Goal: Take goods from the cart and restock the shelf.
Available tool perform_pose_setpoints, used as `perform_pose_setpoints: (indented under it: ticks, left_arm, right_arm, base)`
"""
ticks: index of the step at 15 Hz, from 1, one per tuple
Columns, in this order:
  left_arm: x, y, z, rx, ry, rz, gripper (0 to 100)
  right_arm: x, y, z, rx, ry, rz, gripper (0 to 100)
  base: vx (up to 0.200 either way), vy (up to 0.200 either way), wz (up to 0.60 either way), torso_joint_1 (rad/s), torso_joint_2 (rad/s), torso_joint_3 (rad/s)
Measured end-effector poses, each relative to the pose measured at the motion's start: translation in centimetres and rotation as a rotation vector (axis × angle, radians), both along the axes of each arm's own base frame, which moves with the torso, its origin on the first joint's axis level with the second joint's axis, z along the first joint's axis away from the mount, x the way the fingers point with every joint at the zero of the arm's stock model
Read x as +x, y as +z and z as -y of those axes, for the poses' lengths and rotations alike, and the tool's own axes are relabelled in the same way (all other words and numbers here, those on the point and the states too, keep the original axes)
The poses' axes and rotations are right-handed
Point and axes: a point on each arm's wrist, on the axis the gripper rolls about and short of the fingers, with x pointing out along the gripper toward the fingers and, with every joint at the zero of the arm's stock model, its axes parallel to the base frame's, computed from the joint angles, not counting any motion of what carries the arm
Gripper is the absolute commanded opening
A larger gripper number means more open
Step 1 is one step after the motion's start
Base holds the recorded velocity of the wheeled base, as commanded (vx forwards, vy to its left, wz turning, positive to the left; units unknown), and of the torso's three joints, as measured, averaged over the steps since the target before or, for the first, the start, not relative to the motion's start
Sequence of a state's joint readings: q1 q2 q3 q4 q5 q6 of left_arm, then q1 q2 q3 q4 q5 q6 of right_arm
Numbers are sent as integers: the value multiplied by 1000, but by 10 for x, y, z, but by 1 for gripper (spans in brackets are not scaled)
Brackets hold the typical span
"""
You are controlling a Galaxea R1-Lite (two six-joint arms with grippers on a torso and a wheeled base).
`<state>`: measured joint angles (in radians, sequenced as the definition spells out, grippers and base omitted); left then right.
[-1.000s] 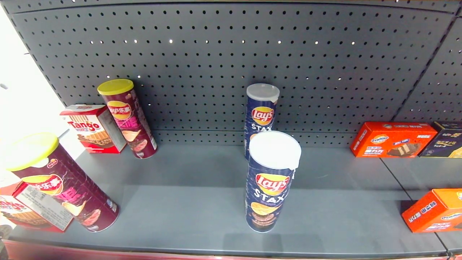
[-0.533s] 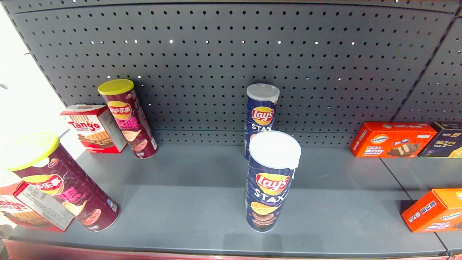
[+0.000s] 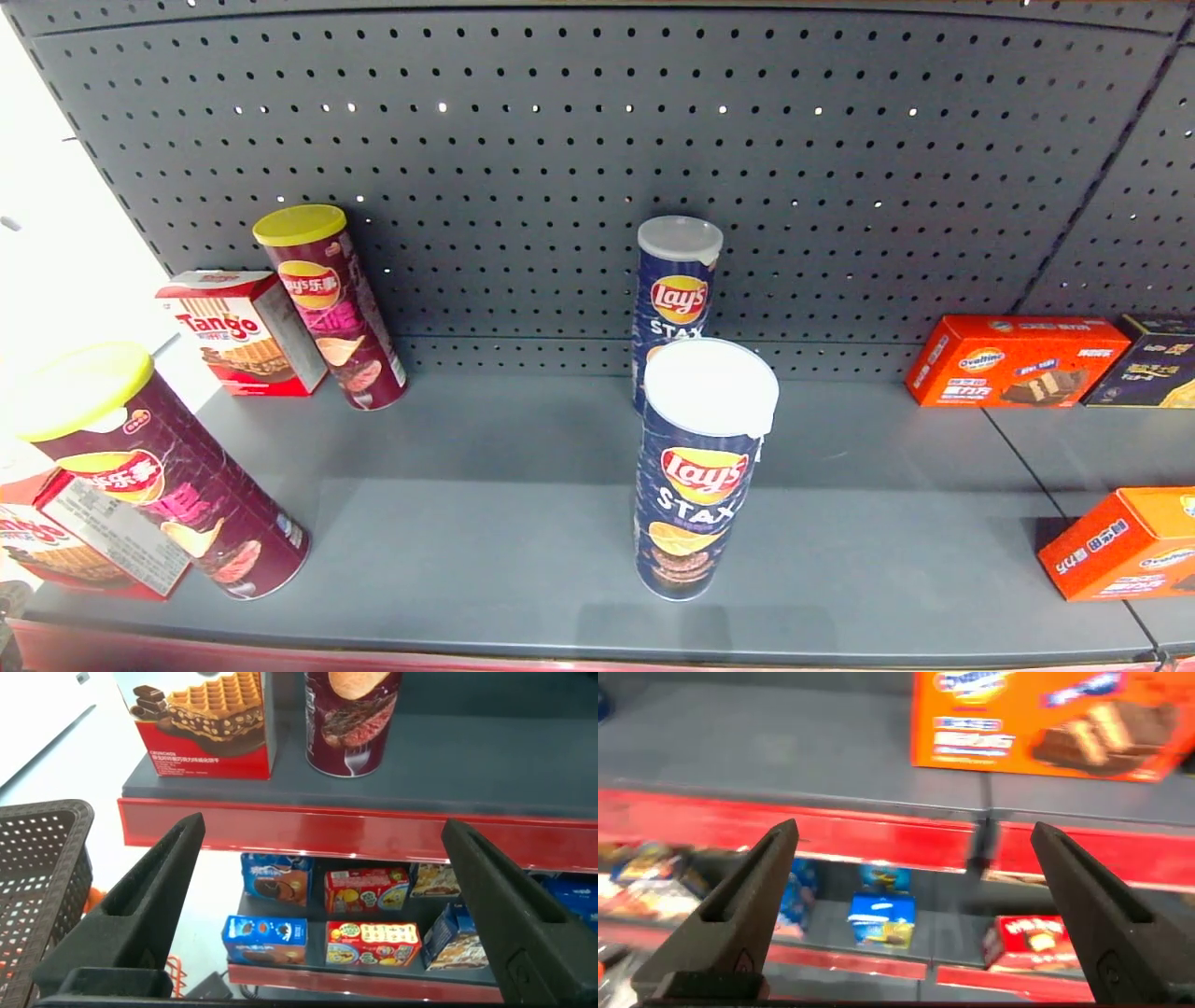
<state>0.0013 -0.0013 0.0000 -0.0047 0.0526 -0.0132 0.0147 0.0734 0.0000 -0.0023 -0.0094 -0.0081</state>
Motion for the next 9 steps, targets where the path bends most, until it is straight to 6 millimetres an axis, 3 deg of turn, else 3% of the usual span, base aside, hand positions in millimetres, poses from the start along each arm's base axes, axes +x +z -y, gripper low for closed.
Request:
perform_pose_setpoints:
  ticks: [8,9]
  left_arm:
    - [0,0,2,49,-74,-2,100]
    - [0,0,2,53,-75,-3,100]
  right_arm:
    - [-5,-1,0,0,-10,68,100]
    - [-5,-1,0,0,-9,69,100]
  base:
    - [0,0,0,0,0,0]
    - [-200,0,0,2,7,-2]
